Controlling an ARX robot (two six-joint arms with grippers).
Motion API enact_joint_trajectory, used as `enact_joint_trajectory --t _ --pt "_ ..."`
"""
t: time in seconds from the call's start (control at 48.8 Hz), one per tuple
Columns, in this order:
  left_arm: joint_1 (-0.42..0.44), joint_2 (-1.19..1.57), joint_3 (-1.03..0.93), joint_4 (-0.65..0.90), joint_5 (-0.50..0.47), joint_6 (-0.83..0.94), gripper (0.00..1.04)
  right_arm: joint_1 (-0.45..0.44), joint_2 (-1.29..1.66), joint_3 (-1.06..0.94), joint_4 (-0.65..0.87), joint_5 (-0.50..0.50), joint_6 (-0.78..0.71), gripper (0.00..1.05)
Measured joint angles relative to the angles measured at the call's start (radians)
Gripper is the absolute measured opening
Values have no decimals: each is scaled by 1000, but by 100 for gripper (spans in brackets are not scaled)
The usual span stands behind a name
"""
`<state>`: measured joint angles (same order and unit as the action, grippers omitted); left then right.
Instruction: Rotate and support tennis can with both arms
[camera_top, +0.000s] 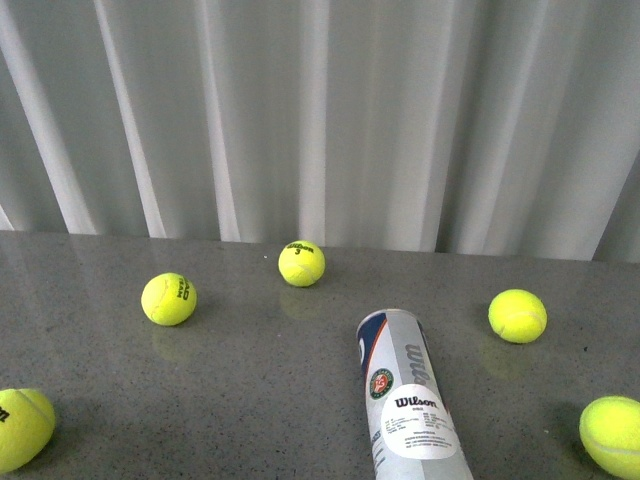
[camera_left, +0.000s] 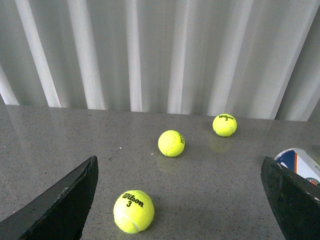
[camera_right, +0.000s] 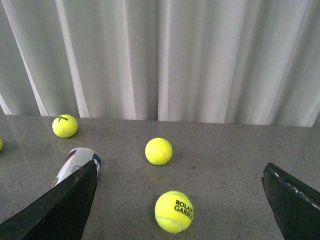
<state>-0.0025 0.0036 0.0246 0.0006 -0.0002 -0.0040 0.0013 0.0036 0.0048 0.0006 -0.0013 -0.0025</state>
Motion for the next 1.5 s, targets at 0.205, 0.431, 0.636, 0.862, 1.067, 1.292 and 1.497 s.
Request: enact_joint_trajectory --t 0.205,0.431,0.636,0.862,1.067,1.292,1.497 --pt "0 0 0 0 0 0 98 0 0 0 0 0 0 98" --pt "0 0 0 0 0 0 98 0 0 0 0 0 0 98" --pt "0 0 0 0 0 0 98 0 0 0 0 0 0 98" --pt "0 0 0 0 0 0 98 0 0 0 0 0 0 98" --pt "0 0 0 0 0 0 98 0 0 0 0 0 0 98" --pt "0 0 0 0 0 0 98 0 0 0 0 0 0 98" --pt "0 0 0 0 0 0 98 0 0 0 0 0 0 98"
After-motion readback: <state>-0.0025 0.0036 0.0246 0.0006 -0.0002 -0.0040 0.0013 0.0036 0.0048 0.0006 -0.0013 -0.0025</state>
